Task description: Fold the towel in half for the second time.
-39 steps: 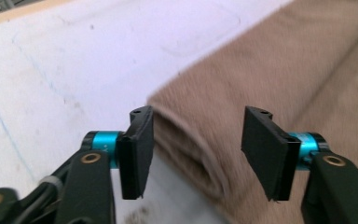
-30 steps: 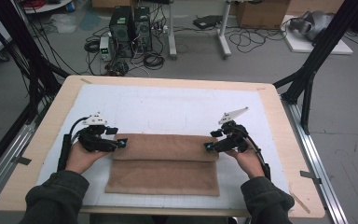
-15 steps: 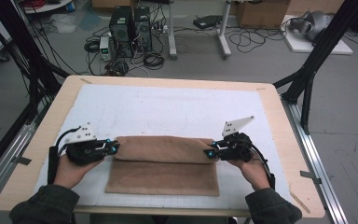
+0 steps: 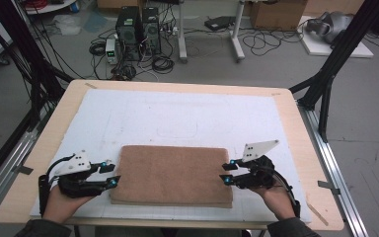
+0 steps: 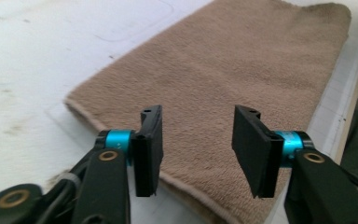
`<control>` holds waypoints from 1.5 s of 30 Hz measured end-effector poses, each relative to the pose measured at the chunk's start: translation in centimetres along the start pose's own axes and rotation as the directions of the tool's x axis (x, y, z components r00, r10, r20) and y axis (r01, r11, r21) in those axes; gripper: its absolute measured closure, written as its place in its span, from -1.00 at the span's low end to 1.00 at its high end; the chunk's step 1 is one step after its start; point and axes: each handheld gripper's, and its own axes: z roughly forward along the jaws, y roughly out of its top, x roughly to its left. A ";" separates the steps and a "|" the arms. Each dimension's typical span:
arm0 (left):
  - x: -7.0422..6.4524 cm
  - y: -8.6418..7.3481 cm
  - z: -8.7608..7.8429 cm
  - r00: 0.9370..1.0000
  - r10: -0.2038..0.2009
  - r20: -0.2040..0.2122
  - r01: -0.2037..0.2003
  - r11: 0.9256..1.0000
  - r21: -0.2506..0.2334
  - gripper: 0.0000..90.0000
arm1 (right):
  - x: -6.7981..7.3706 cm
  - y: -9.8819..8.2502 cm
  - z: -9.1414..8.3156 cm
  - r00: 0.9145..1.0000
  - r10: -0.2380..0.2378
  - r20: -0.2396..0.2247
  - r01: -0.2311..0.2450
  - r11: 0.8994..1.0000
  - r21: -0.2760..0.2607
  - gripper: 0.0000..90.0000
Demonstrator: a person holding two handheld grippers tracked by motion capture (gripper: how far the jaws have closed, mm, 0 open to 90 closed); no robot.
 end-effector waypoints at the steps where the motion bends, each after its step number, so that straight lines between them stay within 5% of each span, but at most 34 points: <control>1: -0.1 -0.2 0.5 1.000 0.006 0.001 -0.006 1.000 0.020 0.23 | 0.0 -0.2 0.5 1.000 -0.004 -0.002 0.004 1.000 0.019 0.29; 9: -0.5 -1.8 2.7 0.999 0.038 0.025 -0.041 0.992 0.118 0.33 | 0.4 -2.3 3.5 1.000 -0.003 -0.029 0.006 0.994 0.111 0.28; 20: -0.4 -1.4 2.2 1.000 0.016 -0.003 -0.016 0.997 0.071 0.22 | 0.9 -2.8 3.0 1.000 -0.010 0.000 0.010 0.995 0.097 0.22; 32: 3.4 2.0 3.6 0.992 -0.047 -0.119 0.046 0.999 -0.006 -0.08 | -4.0 0.2 1.8 0.985 0.050 0.164 -0.054 0.998 0.016 -0.14; 38: 5.6 2.1 5.8 0.981 -0.103 -0.165 0.104 0.995 -0.002 -0.15 | -5.7 0.2 3.1 0.977 0.094 0.191 -0.098 0.995 0.008 -0.26; 45: 6.4 1.7 7.2 0.980 -0.121 -0.158 0.127 0.992 0.027 -0.15 | -6.9 -0.8 4.5 0.969 0.131 0.210 -0.138 0.990 0.022 -0.34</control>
